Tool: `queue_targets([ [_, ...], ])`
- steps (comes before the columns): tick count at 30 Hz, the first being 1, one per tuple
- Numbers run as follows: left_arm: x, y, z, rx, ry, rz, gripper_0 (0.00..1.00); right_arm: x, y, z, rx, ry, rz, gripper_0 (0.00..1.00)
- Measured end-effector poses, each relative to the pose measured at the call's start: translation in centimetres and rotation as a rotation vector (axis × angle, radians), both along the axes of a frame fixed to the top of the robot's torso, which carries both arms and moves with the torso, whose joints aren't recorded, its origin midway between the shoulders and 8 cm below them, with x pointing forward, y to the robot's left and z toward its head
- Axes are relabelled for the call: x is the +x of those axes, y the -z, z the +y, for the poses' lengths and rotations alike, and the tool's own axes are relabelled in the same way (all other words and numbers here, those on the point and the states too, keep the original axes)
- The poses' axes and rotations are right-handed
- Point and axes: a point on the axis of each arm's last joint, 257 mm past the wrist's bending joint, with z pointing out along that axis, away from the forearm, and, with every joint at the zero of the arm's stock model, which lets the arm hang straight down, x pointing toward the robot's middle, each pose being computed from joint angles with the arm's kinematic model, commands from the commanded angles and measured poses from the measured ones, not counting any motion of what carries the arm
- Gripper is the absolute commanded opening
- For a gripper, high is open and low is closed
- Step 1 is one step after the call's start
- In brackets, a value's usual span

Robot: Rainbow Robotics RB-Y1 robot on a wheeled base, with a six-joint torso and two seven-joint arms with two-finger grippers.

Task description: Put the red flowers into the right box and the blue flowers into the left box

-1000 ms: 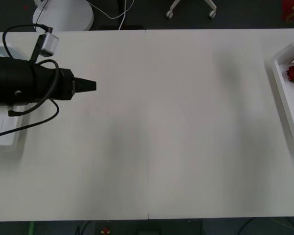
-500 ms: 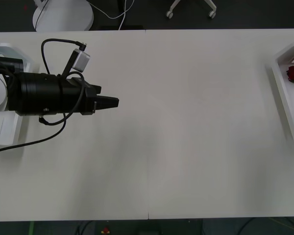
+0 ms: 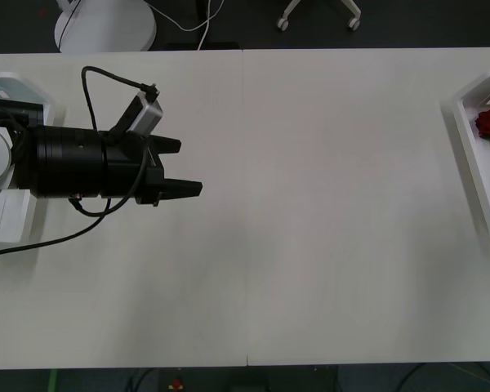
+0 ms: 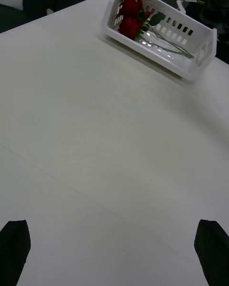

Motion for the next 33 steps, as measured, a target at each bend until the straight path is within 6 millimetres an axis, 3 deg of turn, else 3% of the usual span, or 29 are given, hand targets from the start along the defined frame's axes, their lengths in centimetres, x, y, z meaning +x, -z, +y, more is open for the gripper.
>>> queue_targets([
  [6, 0.0, 0.0, 0.0, 0.0, 0.0, 0.0, 1.0, 0.2, -0.4, -0.2, -0.074, -0.015, 0.029, 0.01],
  [12, 0.0, 0.0, 0.0, 0.0, 0.0, 0.0, 1.0, 1.1, 0.4, -0.8, -0.127, -0.073, 0.043, 0.28],
  [13, 0.0, 0.0, 0.0, 0.0, 0.0, 0.0, 1.0, 1.1, 0.6, -1.1, -0.128, -0.076, 0.042, 0.37],
  [19, 0.0, 0.0, 0.0, 0.0, 0.0, 0.0, 1.0, 0.6, 1.3, -1.7, -0.127, -0.072, 0.05, 0.7],
  [27, 0.0, 0.0, 0.0, 0.0, 0.0, 0.0, 1.0, 1.1, 1.7, -1.1, -0.067, -0.065, 0.013, 0.9],
  [30, 0.0, 0.0, 0.0, 0.0, 0.0, 0.0, 1.0, 1.8, 1.7, -0.4, 0.015, -0.053, -0.052, 0.92],
  [33, 0.0, 0.0, 0.0, 0.0, 0.0, 0.0, 1.0, 2.9, 0.2, 0.3, 0.079, -0.062, -0.121, 0.92],
])
